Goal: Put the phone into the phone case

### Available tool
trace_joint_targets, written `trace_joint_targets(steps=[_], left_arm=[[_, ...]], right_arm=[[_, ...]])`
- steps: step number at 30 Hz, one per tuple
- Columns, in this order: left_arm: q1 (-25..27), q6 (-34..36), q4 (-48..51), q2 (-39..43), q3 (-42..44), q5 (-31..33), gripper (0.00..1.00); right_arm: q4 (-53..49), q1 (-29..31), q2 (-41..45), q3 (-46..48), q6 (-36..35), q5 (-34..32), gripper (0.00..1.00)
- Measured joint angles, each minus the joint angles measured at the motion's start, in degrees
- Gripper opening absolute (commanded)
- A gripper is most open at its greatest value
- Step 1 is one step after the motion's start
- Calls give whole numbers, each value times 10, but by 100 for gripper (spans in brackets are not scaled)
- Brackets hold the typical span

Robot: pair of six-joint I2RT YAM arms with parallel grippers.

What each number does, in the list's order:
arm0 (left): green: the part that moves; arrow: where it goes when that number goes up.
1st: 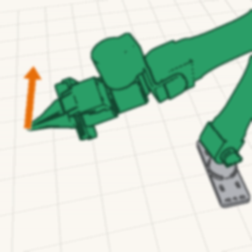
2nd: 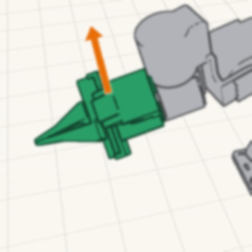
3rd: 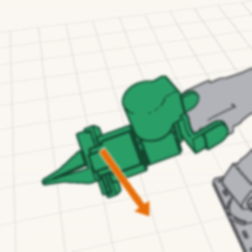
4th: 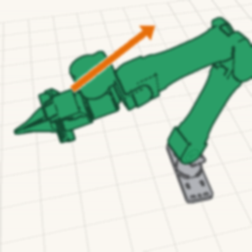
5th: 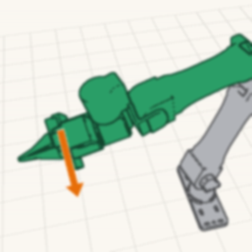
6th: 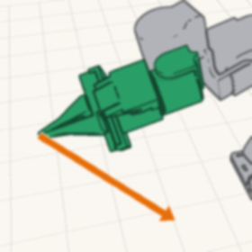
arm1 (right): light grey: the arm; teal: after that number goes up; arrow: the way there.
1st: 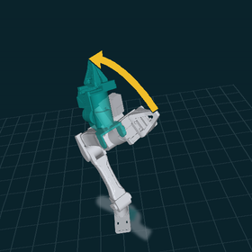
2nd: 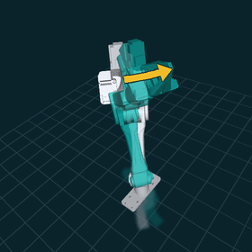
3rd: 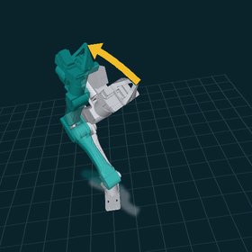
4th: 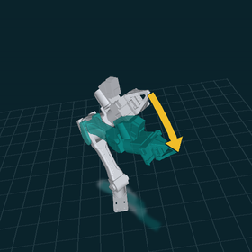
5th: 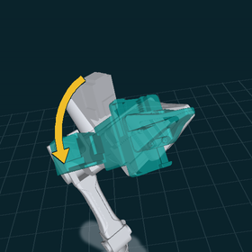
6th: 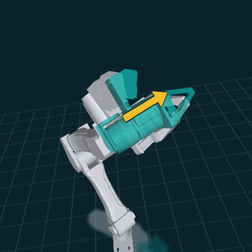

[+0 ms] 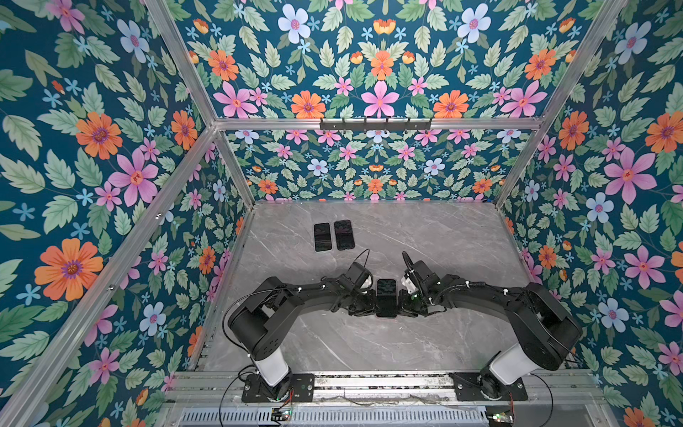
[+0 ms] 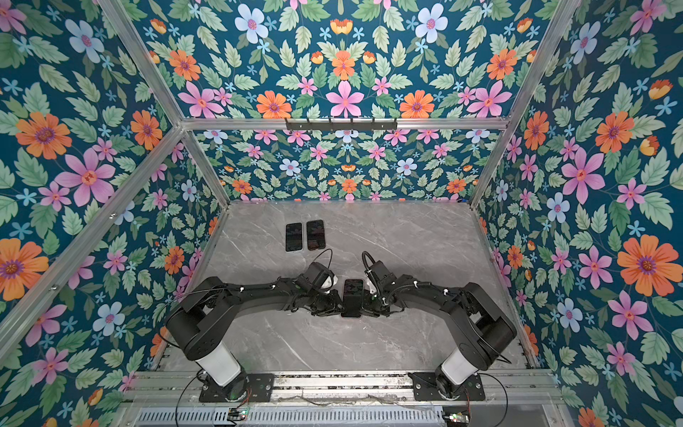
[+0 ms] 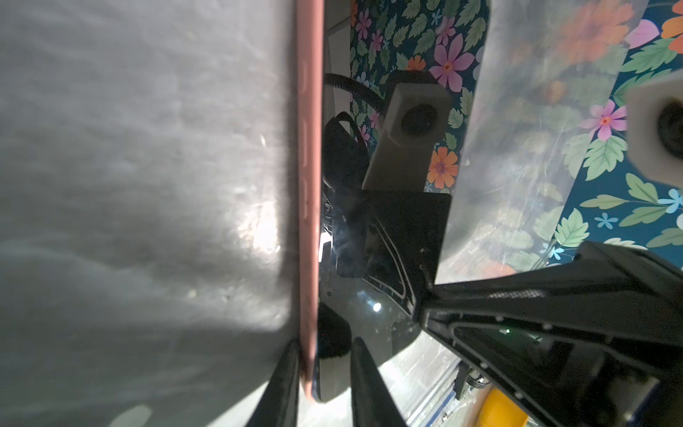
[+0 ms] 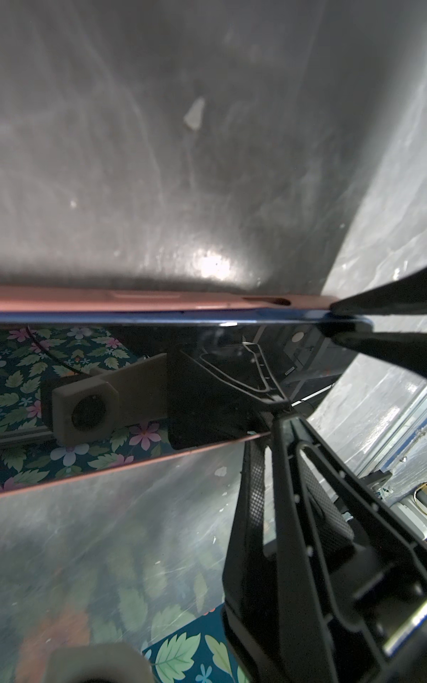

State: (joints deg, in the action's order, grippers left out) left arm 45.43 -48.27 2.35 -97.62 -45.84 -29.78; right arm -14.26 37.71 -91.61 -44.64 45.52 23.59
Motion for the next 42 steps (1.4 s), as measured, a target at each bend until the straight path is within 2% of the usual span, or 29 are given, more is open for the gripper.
trace_joint_targets(steps=[13, 28, 32, 36, 42], left_arm=[[1, -4, -2, 1, 1, 2, 25], [3, -6, 4, 7, 0, 16, 29], [4, -3, 7, 11, 1, 21, 33], [7, 3, 12, 15, -1, 19, 35], [5, 8, 24, 35, 0, 17, 48]], right_arm=[[5, 0, 3, 5, 4, -2, 0], [17, 0, 0, 9, 6, 5, 0], [3, 1, 8, 0, 5, -2, 0], [-15, -4, 30, 2, -5, -17, 4], [-16, -7, 48, 5, -6, -24, 8]])
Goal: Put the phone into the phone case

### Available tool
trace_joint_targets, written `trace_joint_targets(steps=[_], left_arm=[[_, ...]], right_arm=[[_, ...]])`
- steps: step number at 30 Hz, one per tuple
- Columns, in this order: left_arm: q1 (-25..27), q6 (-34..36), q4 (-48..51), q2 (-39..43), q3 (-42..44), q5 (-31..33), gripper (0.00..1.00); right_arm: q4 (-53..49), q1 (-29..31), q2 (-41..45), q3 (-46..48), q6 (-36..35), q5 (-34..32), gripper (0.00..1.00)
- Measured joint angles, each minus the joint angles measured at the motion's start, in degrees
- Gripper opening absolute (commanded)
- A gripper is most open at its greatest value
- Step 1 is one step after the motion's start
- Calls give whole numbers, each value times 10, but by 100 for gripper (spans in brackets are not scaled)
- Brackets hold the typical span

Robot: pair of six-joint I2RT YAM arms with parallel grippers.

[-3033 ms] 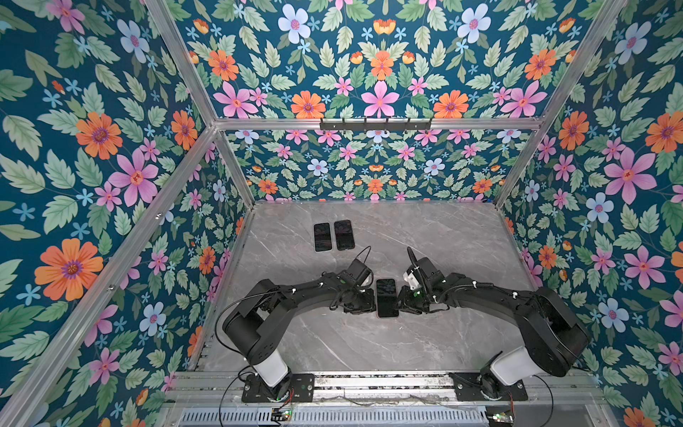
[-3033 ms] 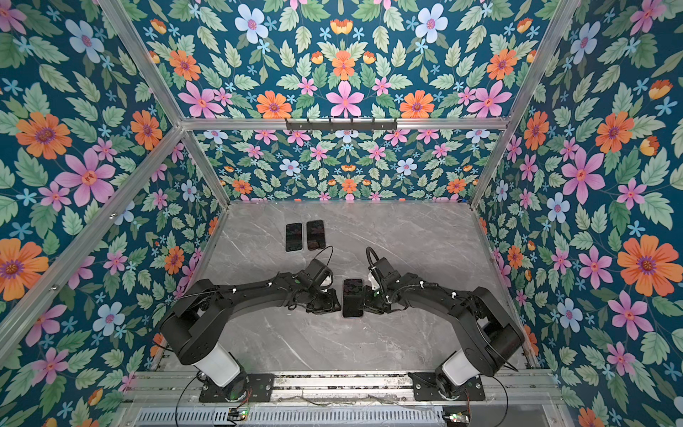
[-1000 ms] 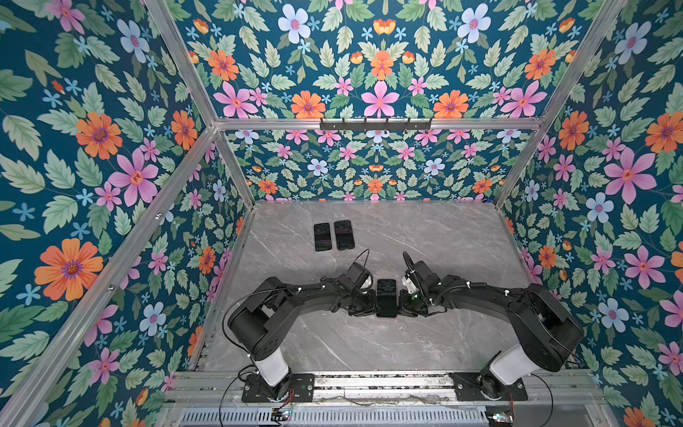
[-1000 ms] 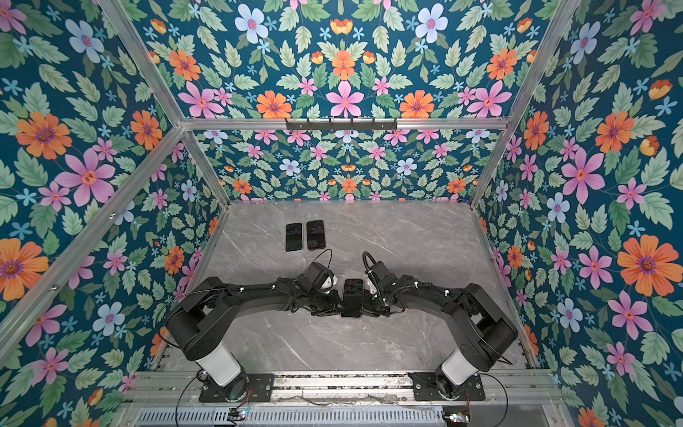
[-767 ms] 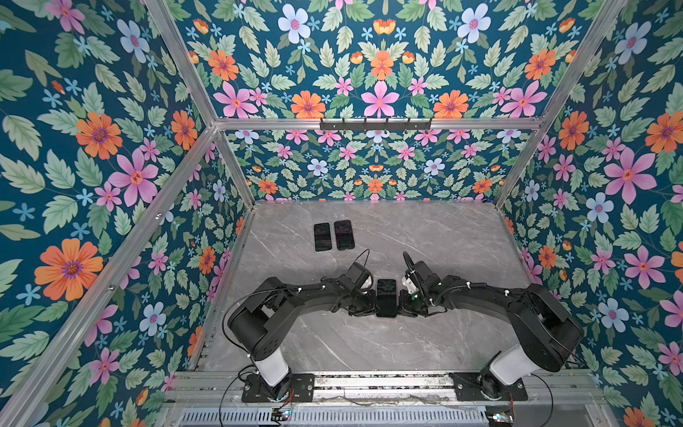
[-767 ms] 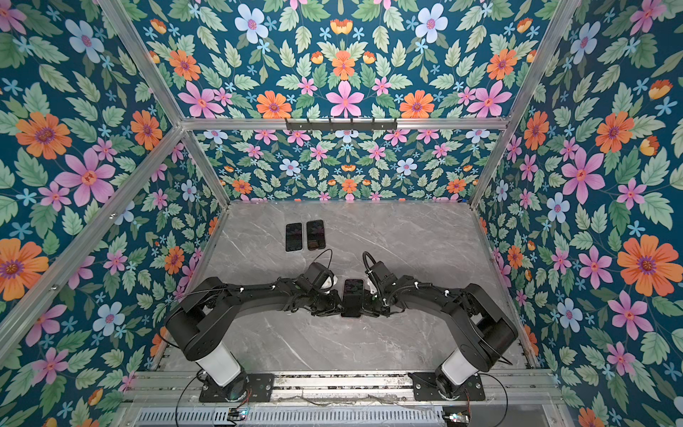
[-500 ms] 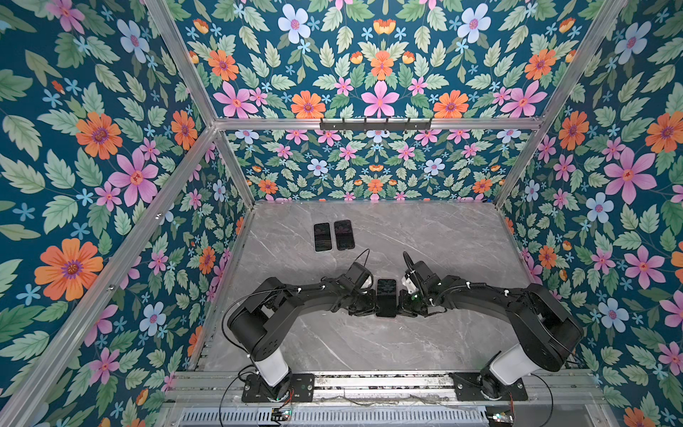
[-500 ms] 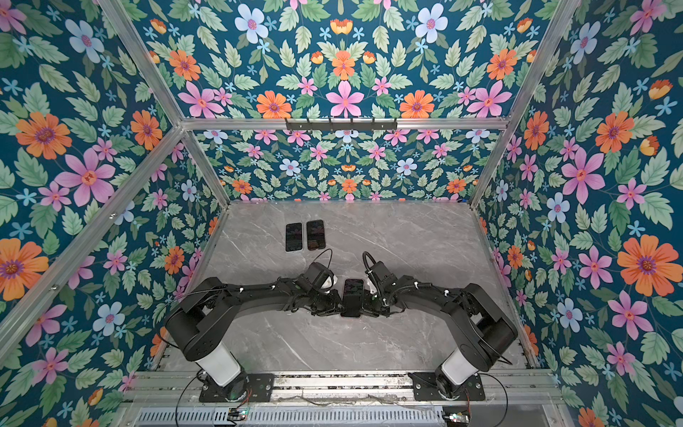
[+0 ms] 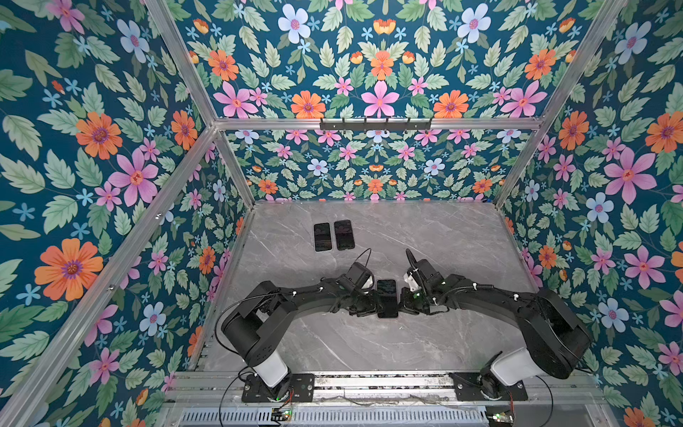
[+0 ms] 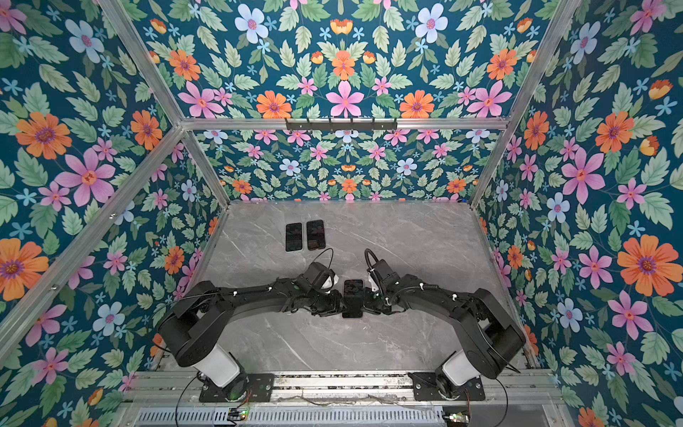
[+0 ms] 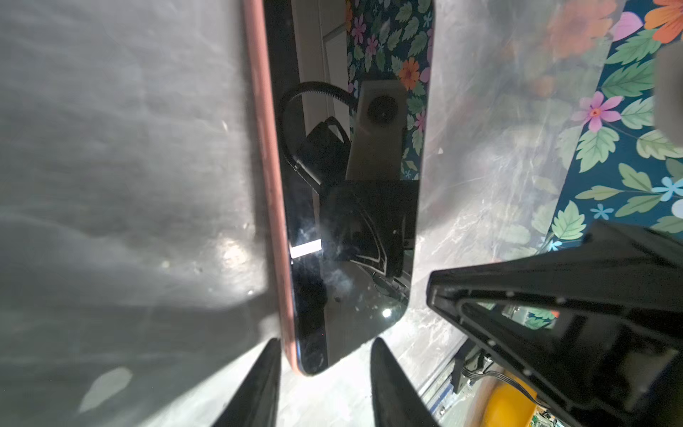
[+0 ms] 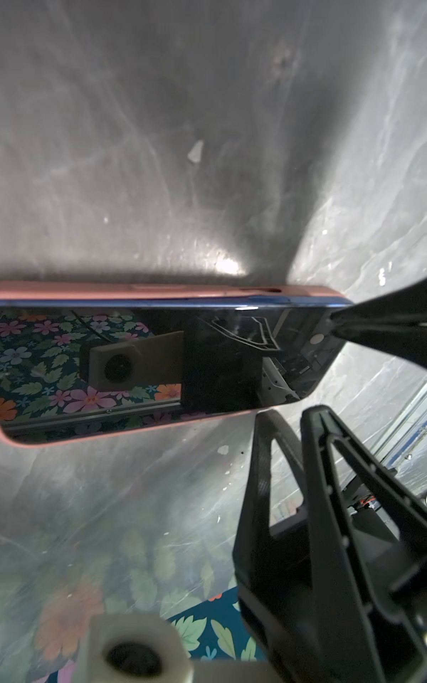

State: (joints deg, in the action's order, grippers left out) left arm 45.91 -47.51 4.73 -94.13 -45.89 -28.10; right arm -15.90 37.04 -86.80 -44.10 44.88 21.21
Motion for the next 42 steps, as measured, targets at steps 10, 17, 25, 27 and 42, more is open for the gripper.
trace_joint_targets(steps=[10, 17, 25, 27, 42], left_arm=[[1, -18, -23, 14, 37, -19, 50], [3, -31, -54, 3, 46, -32, 41], [5, -35, -62, -5, 46, -37, 35], [5, -36, -63, -5, 47, -37, 34], [4, -27, -3, 6, 17, -15, 33]], right_arm=[[-4, 19, -8, 7, 12, -7, 11], [0, 26, -19, 3, 16, -9, 10], [3, 29, -32, 0, 21, -9, 5], [3, 30, -35, -2, 21, -12, 4], [-48, 36, 19, -24, 14, -47, 12]])
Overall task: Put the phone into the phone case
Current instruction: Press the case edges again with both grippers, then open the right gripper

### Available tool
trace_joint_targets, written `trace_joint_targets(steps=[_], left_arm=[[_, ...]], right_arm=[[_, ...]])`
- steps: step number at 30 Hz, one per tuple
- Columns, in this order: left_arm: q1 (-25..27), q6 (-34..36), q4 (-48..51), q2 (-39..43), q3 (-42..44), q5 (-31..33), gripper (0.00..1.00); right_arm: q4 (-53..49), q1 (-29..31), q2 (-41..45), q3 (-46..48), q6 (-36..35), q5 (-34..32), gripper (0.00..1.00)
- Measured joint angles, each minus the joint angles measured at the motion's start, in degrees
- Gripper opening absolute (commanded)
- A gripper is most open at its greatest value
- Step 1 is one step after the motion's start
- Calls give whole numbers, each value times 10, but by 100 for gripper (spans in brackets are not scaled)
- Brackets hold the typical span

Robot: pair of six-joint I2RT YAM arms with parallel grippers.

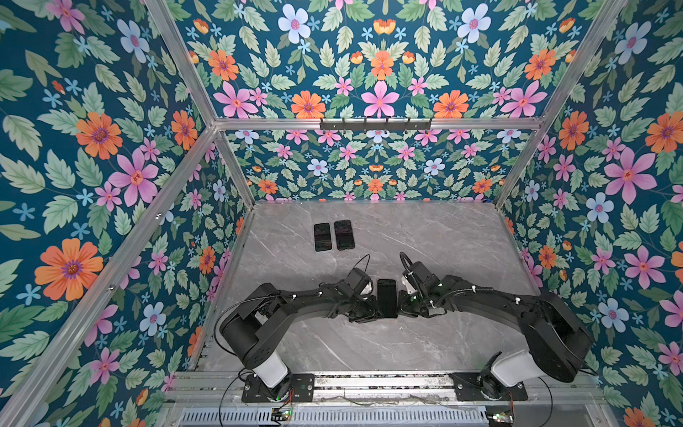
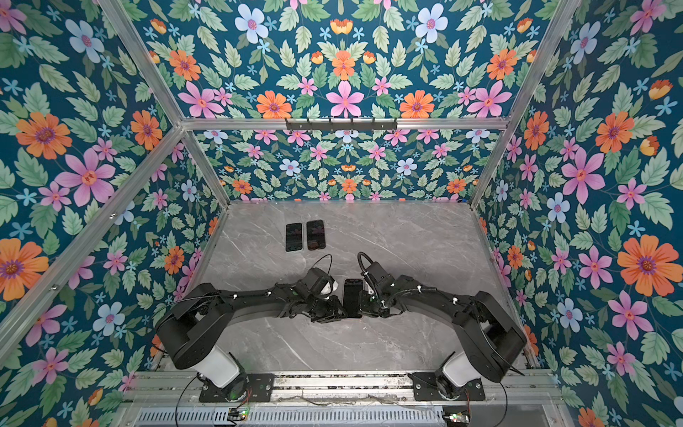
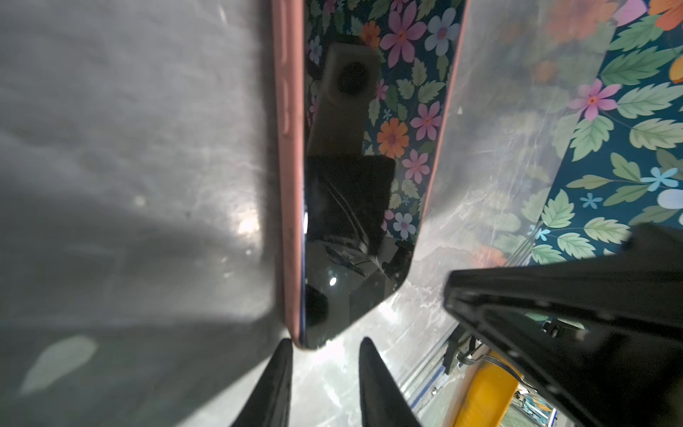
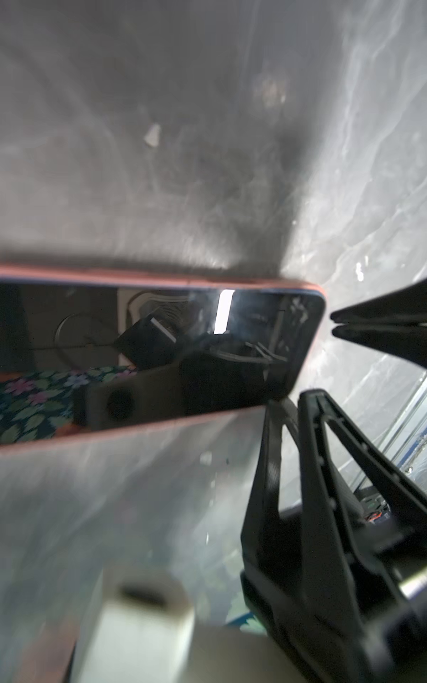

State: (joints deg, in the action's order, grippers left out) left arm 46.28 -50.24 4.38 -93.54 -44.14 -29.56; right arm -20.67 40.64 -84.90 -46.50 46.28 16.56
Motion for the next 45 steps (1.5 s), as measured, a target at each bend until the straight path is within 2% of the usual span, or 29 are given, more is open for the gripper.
trace_joint_targets(steps=[4, 12, 15, 24, 34, 45], left_arm=[[-9, 7, 41, -13, -30, 27, 35], [-4, -9, 52, -29, -35, 5, 37], [0, -11, 46, -33, -37, -2, 36], [2, -19, 37, -49, -39, -19, 25], [1, -11, 44, -59, -47, -24, 16], [1, -6, 43, -56, -43, -24, 14]], right_arm=[[-11, -5, 0, 1, 0, -20, 20], [3, -5, -12, 16, 14, -15, 27], [17, -5, -23, 19, 16, -4, 27], [43, -5, -44, 21, 20, 12, 26], [43, -6, -50, 24, 24, 10, 18], [45, -7, -44, 31, 29, 6, 11]])
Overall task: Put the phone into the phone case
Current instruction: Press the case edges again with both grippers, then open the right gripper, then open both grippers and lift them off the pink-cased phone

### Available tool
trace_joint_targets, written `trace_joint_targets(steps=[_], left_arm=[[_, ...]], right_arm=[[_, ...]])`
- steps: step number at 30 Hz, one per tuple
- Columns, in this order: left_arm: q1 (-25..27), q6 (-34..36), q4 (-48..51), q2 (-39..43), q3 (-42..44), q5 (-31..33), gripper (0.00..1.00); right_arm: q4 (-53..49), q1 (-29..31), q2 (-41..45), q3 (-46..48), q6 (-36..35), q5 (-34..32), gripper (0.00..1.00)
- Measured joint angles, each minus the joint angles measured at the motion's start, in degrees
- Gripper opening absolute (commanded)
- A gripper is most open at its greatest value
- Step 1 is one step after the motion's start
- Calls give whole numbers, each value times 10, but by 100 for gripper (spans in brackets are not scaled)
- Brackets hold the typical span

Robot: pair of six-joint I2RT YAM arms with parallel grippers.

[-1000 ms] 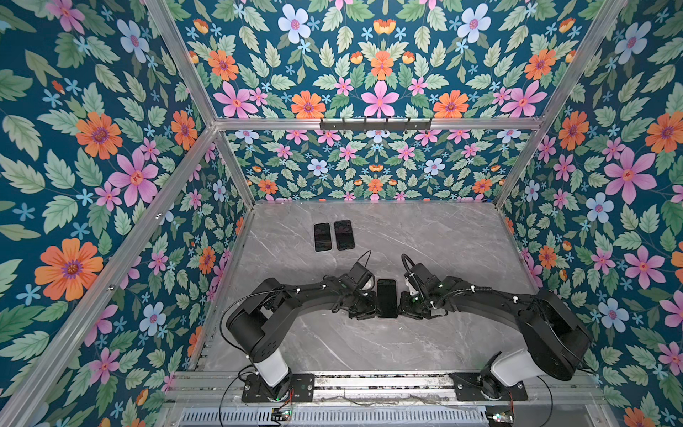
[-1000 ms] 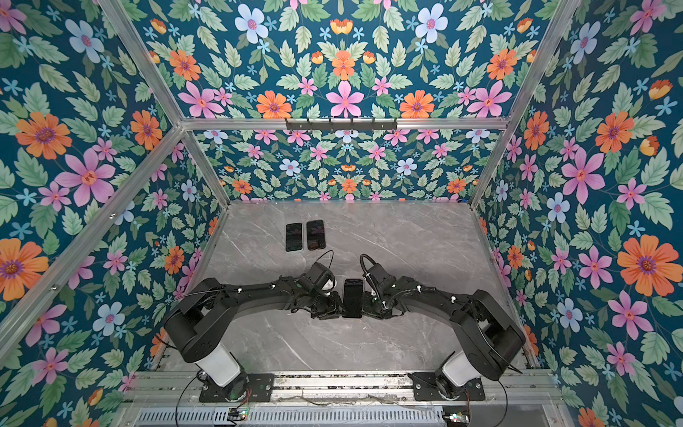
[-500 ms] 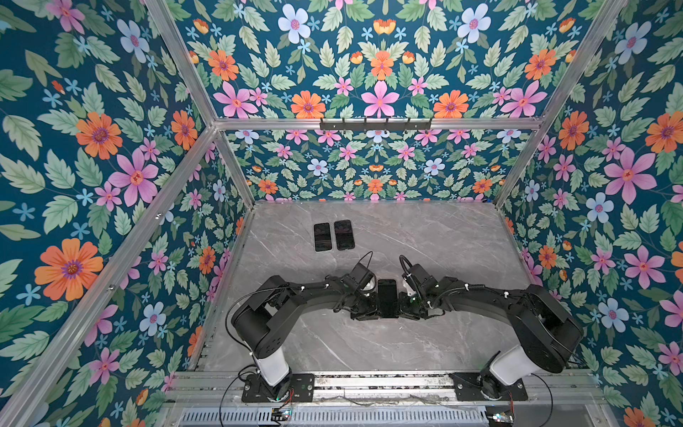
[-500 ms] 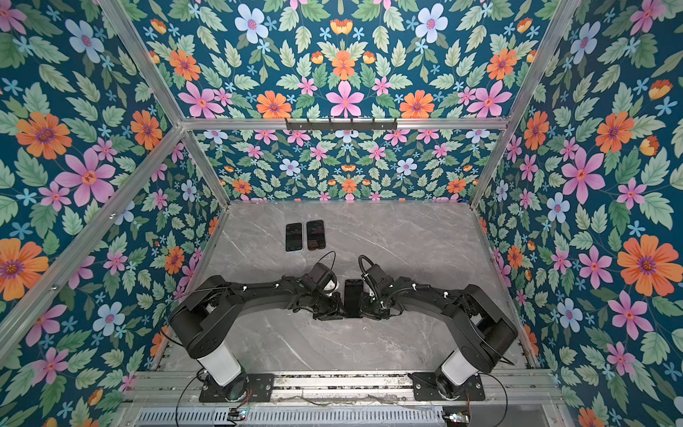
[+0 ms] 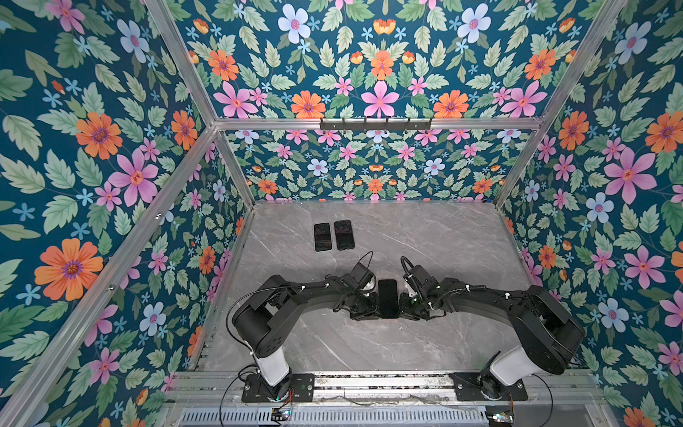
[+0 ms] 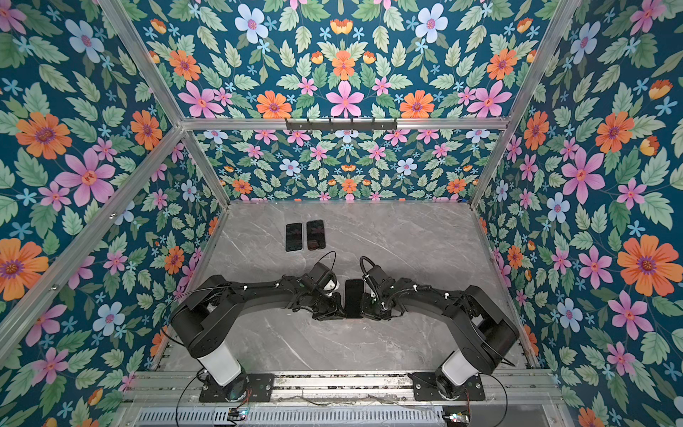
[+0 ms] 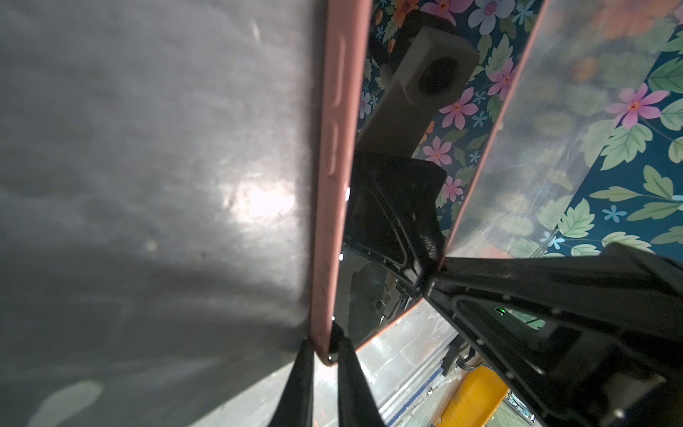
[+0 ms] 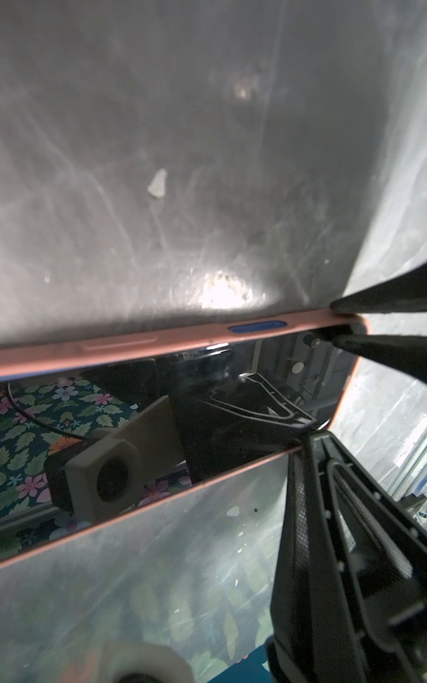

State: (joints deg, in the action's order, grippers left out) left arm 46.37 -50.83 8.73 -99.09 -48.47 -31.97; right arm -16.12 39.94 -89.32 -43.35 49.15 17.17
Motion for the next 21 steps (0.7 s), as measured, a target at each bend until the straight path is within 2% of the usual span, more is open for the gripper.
trace_joint_targets(steps=[3, 5, 11, 15, 21], left_arm=[[0, 0, 0, 3, 1, 5, 16], [1, 0, 3, 5, 1, 8, 20], [-14, 18, 51, 10, -29, 32, 35], [-53, 50, 86, -7, -83, 35, 39], [-92, 105, 128, -78, -193, 33, 42]], right_arm=[[-2, 0, 2, 0, 0, -1, 10], [-4, 0, 5, 0, 0, -3, 10], [-31, -4, 29, -27, -5, -9, 22], [-41, -38, 16, -63, -26, -23, 26], [-51, -84, -49, -132, -61, -15, 28]])
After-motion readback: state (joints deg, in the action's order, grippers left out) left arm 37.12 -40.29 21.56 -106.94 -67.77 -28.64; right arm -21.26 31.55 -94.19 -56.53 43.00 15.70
